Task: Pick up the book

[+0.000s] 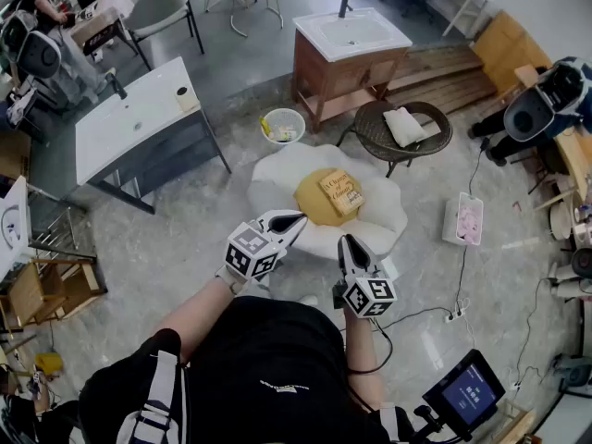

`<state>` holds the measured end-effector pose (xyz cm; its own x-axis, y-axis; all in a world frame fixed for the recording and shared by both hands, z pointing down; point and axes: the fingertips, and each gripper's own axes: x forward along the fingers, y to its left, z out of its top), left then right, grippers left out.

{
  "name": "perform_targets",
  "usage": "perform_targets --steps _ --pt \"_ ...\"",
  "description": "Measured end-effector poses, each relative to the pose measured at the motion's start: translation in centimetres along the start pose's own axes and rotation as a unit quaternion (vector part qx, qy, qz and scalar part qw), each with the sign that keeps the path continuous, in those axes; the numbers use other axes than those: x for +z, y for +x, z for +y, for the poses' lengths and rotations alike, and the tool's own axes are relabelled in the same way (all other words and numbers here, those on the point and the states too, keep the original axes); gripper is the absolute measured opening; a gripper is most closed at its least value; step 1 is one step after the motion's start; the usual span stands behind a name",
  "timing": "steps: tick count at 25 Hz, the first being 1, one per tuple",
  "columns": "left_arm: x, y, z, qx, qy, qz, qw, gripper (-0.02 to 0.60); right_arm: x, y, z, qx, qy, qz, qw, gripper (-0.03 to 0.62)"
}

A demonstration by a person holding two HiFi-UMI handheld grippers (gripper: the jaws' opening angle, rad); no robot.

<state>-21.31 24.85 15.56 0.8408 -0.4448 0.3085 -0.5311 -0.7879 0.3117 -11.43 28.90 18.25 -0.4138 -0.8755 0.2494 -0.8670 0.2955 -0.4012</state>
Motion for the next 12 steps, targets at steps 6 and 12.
perform_targets --steps 6,12 --pt "0.1 -0.7 4.6 0.025 -0.006 -0.014 0.9996 0.014 0.3 4.2 0.4 0.012 -0.011 0.003 1.000 0.063" --pt "0.2 -0.5 6.0 0.007 -0.010 -0.010 0.9999 0.014 0.7 5.3 0.1 -0.013 -0.013 0.006 1.000 0.063"
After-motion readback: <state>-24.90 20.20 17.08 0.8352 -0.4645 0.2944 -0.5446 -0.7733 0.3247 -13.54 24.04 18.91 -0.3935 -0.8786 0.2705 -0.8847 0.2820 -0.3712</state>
